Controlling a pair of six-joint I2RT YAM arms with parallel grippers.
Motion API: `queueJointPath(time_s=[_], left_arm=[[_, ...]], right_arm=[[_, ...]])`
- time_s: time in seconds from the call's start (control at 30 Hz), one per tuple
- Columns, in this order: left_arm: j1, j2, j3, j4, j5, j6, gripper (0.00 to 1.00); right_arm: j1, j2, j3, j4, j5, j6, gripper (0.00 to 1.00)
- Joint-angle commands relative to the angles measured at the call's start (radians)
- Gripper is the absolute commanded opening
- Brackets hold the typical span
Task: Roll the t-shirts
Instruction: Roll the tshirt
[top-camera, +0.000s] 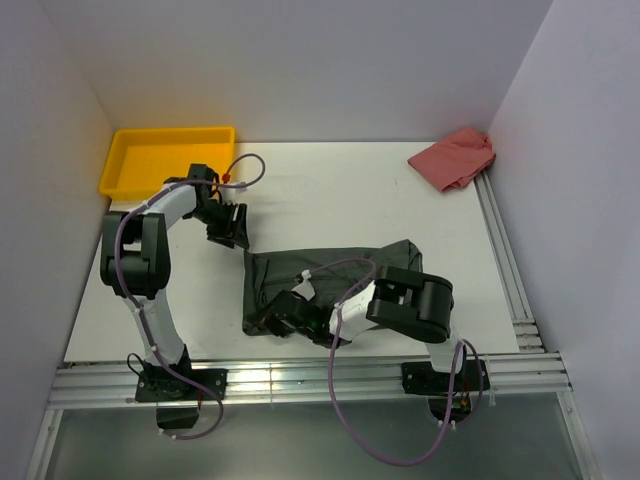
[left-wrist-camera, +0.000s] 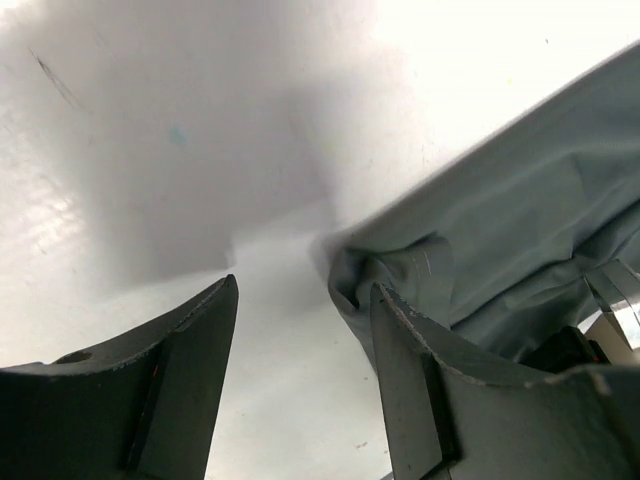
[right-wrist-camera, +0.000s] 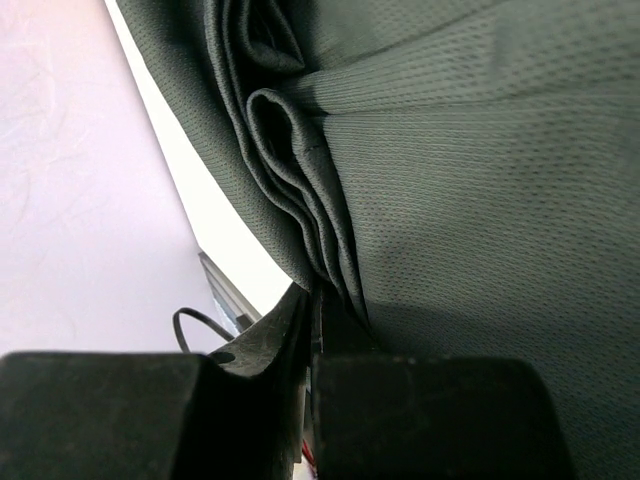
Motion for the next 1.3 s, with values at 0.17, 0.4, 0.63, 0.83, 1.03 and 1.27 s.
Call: queueJointPath(time_s=[0.17,0.4,0.63,0.83,1.03,1.27], left_arm=[[0.012,-0.002,0.101,-0.057,0.099,0.058,0.63],[0.075,-0.077,0.060,-0.163,0.226,0.152,0.65],[0.096,-0.154,-0.178,-0.179,0.289,0.256,0.64],[0.096,-0.076,-0.257,-0.188,0.389,0.282,0.60],[0.090,-0.023,-0.267,-0.125,0.398,0.196,0.59],[0.070,0.015,-0.267,-0.070,0.400,0.133,0.57]], right_arm=[[-0.004,0.027,-0.088,0.159,0.005,0.076,0.00],[-0.010,0.061,-0.128,0.280,0.001,0.125,0.00],[-0.013,0.072,-0.137,0.308,0.004,0.140,0.00],[-0.013,0.090,-0.134,0.333,-0.002,0.151,0.00],[-0.011,0.081,-0.134,0.319,0.004,0.149,0.00],[-0.013,0.073,-0.122,0.297,0.002,0.127,0.00]])
